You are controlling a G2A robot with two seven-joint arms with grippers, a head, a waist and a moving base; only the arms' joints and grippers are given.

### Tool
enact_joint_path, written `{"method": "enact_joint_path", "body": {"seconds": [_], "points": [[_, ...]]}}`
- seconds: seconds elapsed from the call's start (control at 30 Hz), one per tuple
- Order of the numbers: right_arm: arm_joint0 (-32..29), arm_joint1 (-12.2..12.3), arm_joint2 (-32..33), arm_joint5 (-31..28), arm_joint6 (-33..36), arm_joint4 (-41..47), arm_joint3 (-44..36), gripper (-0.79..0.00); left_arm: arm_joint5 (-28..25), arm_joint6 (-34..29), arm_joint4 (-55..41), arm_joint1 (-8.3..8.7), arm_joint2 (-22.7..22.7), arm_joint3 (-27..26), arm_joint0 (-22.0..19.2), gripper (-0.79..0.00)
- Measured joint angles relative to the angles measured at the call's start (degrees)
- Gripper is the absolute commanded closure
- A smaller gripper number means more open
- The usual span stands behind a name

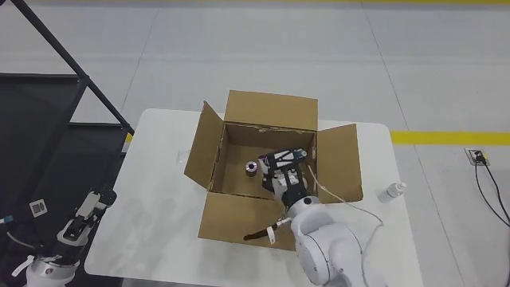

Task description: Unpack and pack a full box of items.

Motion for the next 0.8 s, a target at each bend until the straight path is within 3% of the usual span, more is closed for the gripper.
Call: {"method": "enact_joint_path", "body": {"seconds": [0.2, 0.43, 0.53, 0.63, 0.8], "points": [[14.93, -3.36, -4.91, 7.63, 1.66, 3.19, 21.75, 0.0, 0.0, 0.0, 0.0, 0.0, 0.0, 0.0, 0.0, -0.785], [22.57, -5.96, -7.24, 12.21, -0.75, 4.2, 39.31, 0.0, 0.0, 0.0, 0.0, 0.0, 0.0, 0.0, 0.0, -0.785], [23.81, -6.71, -7.1, 12.22, -1.22, 6.15, 43.71, -0.139, 0.0, 0.0, 0.0, 0.0, 0.0, 0.0, 0.0, -0.785], [24.39, -7.18, -6.51, 11.71, -1.78, 7.88, 46.64, -0.453, 0.0, 0.0, 0.0, 0.0, 0.0, 0.0, 0.0, -0.785], [24.48, -7.46, -5.06, 10.94, -3.07, 9.35, 48.55, -0.585, 0.0, 0.0, 0.0, 0.0, 0.0, 0.0, 0.0, -0.785]]}}
